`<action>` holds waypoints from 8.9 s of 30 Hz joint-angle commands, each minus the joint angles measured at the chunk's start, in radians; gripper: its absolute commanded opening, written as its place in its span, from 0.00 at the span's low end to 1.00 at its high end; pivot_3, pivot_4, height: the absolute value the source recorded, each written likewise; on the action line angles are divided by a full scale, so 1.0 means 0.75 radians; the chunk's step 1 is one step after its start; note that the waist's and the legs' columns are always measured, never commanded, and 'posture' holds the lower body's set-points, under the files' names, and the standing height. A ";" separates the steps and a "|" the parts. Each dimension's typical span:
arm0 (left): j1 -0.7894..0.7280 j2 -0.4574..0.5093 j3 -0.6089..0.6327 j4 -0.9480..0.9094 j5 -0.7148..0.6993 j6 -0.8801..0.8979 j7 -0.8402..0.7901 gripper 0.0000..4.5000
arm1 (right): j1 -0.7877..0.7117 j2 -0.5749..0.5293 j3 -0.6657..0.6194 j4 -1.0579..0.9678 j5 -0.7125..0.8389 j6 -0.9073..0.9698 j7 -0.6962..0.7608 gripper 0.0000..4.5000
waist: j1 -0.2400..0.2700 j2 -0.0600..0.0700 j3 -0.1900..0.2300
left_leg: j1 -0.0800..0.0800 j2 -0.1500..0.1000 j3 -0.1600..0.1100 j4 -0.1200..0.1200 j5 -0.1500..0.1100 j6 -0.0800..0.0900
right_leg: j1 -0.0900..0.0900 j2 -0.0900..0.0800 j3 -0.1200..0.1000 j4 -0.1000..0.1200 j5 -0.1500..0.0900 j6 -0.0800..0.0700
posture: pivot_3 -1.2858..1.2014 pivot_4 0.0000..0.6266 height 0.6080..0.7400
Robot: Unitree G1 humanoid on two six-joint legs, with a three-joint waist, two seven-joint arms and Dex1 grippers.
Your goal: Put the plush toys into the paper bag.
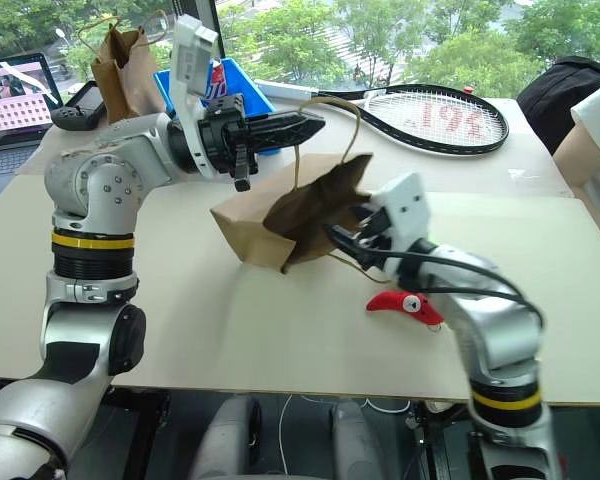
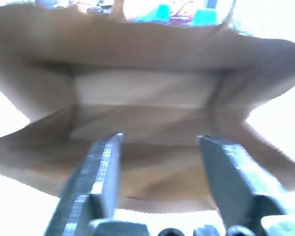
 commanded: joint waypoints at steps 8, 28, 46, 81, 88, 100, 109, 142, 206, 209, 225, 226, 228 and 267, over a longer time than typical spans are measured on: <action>-0.014 -0.005 -0.003 -0.099 -0.064 0.033 0.019 0.00 | 0.444 -0.419 -0.475 -0.060 0.167 0.143 0.251 0.99 | 0.003 0.000 0.001 | 0.000 -0.001 0.000 -0.001 0.000 0.000 | 0.001 -0.001 0.000 -0.003 0.000 0.000 | 0.52 0.24 0.36; -0.037 0.005 -0.024 -0.080 -0.068 0.017 0.022 0.00 | 0.711 -0.383 -0.371 0.031 -0.025 -0.065 0.199 0.54 | 0.003 0.001 0.001 | 0.003 -0.002 0.001 -0.001 0.000 0.000 | 0.004 -0.001 0.002 -0.005 -0.004 0.007 | 0.52 0.24 0.36; 0.043 -0.167 -0.043 -0.049 -0.095 0.071 0.147 0.00 | 0.342 -0.789 -0.641 -0.015 0.036 -0.007 0.272 0.00 | 0.001 0.005 0.005 | 0.003 -0.005 0.001 -0.002 0.000 0.000 | 0.006 -0.004 0.002 -0.007 -0.004 0.007 | 0.52 0.24 0.36; 0.071 -0.306 0.054 -0.078 -0.221 0.130 0.398 0.00 | -0.227 -0.320 0.614 0.218 -0.717 -0.816 0.380 0.47 | 0.002 0.006 0.006 | 0.005 -0.009 -0.001 -0.014 0.001 -0.001 | 0.009 -0.008 0.000 -0.021 0.002 0.005 | 0.52 0.24 0.36; 0.074 -0.300 0.041 -0.089 -0.236 0.134 0.392 0.00 | -0.107 -0.330 0.257 0.184 -0.513 -0.634 0.378 0.84 | 0.006 0.006 0.006 | 0.006 -0.009 -0.001 -0.014 0.002 -0.001 | 0.010 -0.008 0.000 -0.020 0.003 0.005 | 0.52 0.24 0.36; 0.097 -0.272 -0.006 -0.127 -0.250 0.166 0.325 0.00 | 0.002 -0.337 -0.259 0.633 -0.295 -0.382 0.273 0.84 | 0.002 0.006 0.006 | 0.008 -0.009 -0.001 -0.014 0.002 -0.001 | 0.013 -0.008 0.000 -0.020 0.003 0.005 | 0.52 0.24 0.36; 0.103 -0.261 0.000 -0.151 -0.251 0.179 0.331 0.00 | 0.112 -0.176 -0.244 0.608 -0.155 -0.188 0.224 0.84 | -0.007 0.009 0.007 | 0.009 -0.009 0.000 -0.015 0.002 0.000 | 0.012 -0.007 0.002 -0.019 0.003 0.005 | 0.52 0.24 0.36; 0.090 -0.277 -0.013 -0.132 -0.235 0.153 0.314 0.00 | 0.071 -0.410 -0.500 0.516 -0.006 -0.131 0.100 0.00 | -0.008 0.009 0.007 | 0.010 -0.009 0.000 -0.015 0.002 0.000 | 0.012 -0.007 0.002 -0.020 0.003 0.005 | 0.52 0.24 0.36; 0.128 -0.344 0.007 -0.146 -0.255 0.121 0.396 0.00 | 0.774 0.125 -0.716 -0.003 1.454 0.120 -0.542 0.79 | 0.003 0.009 0.008 | 0.008 -0.009 -0.001 -0.017 0.003 0.002 | 0.013 -0.007 0.001 -0.020 0.002 0.005 | 0.52 0.24 0.36; 0.131 -0.345 0.007 -0.151 -0.260 0.119 0.399 0.00 | 0.959 0.166 -0.680 -0.002 1.605 0.077 -0.567 0.79 | -0.002 0.009 0.008 | 0.007 -0.010 -0.001 -0.016 0.003 0.002 | 0.013 -0.007 0.001 -0.021 0.002 0.005 | 0.52 0.24 0.36; 0.130 -0.335 0.014 -0.180 -0.265 0.123 0.428 0.00 | 0.645 0.569 -0.261 0.296 1.454 -0.345 -0.941 0.79 | -0.002 0.010 0.008 | 0.005 -0.009 -0.001 -0.016 0.008 0.010 | 0.010 -0.006 0.002 -0.021 0.004 0.005 | 0.52 0.24 0.36; 0.130 -0.333 0.015 -0.182 -0.265 0.123 0.430 0.00 | 0.629 0.592 -0.266 0.305 1.445 -0.368 -0.946 0.74 | -0.002 0.010 0.008 | 0.005 -0.009 0.000 -0.016 0.008 0.010 | 0.010 -0.006 0.002 -0.021 0.004 0.005 | 0.52 0.24 0.36; 0.130 -0.329 0.016 -0.184 -0.264 0.122 0.434 0.00 | 0.609 0.622 -0.280 0.307 1.436 -0.410 -0.932 0.66 | -0.001 0.010 0.008 | 0.005 -0.010 -0.001 -0.016 0.008 0.010 | 0.011 -0.006 0.002 -0.021 0.004 0.005 | 0.52 0.24 0.36; -0.003 0.008 0.099 0.125 -0.025 -0.095 0.206 0.00 | -0.442 0.190 -0.055 0.135 1.359 -0.295 -1.246 0.01 | -0.004 0.013 0.011 | -0.010 -0.010 -0.006 -0.018 0.011 0.014 | 0.000 -0.007 -0.007 -0.018 0.006 0.002 | 0.52 0.24 0.36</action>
